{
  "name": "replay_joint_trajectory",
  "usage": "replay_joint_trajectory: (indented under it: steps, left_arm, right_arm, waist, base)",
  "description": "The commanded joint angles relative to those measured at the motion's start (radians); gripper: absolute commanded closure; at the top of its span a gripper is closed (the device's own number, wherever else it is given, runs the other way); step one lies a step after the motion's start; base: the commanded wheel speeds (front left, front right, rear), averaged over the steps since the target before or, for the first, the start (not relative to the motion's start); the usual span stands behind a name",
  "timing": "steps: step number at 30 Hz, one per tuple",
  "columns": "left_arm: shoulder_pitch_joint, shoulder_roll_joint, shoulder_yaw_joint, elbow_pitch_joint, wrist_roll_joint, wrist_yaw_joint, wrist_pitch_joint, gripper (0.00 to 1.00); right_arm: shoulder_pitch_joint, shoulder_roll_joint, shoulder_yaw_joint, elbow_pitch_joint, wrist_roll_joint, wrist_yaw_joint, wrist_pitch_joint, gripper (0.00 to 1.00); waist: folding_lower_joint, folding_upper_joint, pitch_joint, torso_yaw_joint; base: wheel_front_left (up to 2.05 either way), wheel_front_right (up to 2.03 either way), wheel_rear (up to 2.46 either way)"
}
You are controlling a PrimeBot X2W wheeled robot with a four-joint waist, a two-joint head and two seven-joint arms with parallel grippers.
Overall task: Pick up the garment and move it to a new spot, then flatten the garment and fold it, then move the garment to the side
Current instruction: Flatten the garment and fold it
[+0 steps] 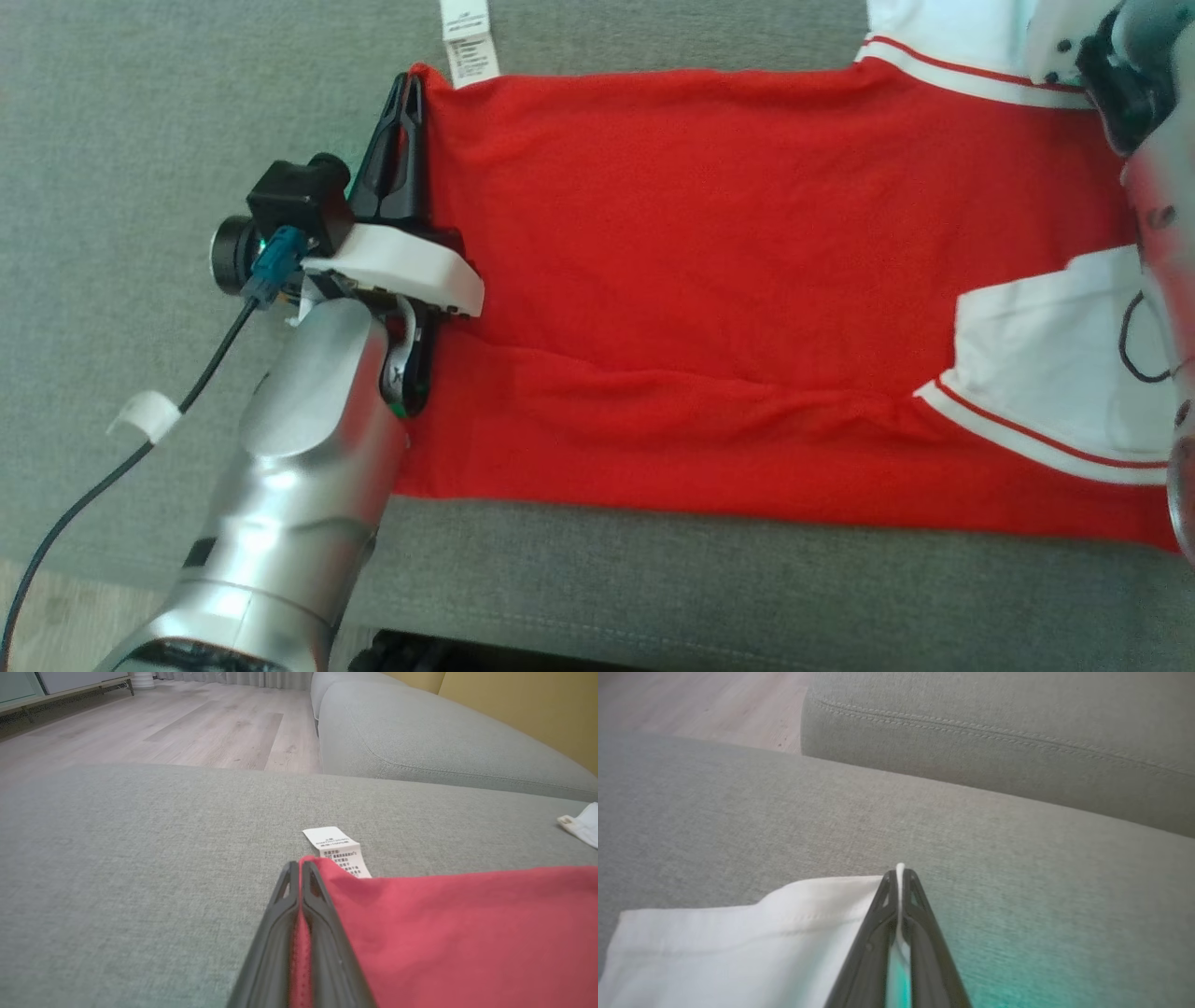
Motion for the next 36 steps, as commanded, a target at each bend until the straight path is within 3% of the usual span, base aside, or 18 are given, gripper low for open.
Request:
replay_joint_trajectory:
  steps: [1, 8, 14, 21, 29, 36]
  left_arm:
    - [-0.009, 0.025, 0.026, -0.026, 0.009, 0.008, -0.004, 1.0]
    - [-0.015, 0.025, 0.107, -0.096, 0.085, 0.02, -0.004, 1.0]
    - [0.029, 0.031, 0.222, -0.237, 0.204, 0.009, -0.004, 1.0]
    - [0.147, 0.039, 0.301, -0.291, 0.268, -0.022, -0.004, 1.0]
    - [0.299, 0.037, 0.369, -0.296, 0.297, -0.039, -0.004, 1.0]
    - [0.389, 0.034, 0.396, -0.286, 0.317, -0.045, -0.004, 1.0]
  right_arm:
    - [0.008, 0.004, 0.01, -0.015, -0.017, -0.001, -0.025, 1.0]
    - [-0.019, -0.003, -0.069, -0.03, -0.057, -0.001, -0.249, 1.0]
    - [-0.009, 0.048, -0.158, -0.029, -0.022, -0.001, -0.434, 1.0]
    - [0.123, 0.095, -0.169, -0.107, 0.145, -0.001, -0.472, 1.0]
    - [0.479, 0.1, -0.095, -0.342, 0.378, -0.001, -0.473, 1.0]
    - [0.728, 0.114, -0.013, -0.476, 0.494, -0.001, -0.471, 1.0]
  waist:
    - [0.0, 0.0, -0.007, -0.009]
    - [0.0, 0.0, -0.026, -0.044]
    - [0.0, 0.0, -0.074, -0.115]
    - [0.0, 0.0, -0.145, -0.188]
    - [0.0, 0.0, -0.214, -0.235]
    - [0.0, 0.0, -0.254, -0.252]
  base:
    - [0.0, 0.0, 0.0]
    - [0.0, 0.0, 0.0]
    - [0.0, 0.0, 0.0]
    - [0.0, 0.0, 0.0]
    - [0.0, 0.0, 0.0]
    - [0.0, 0.0, 0.0]
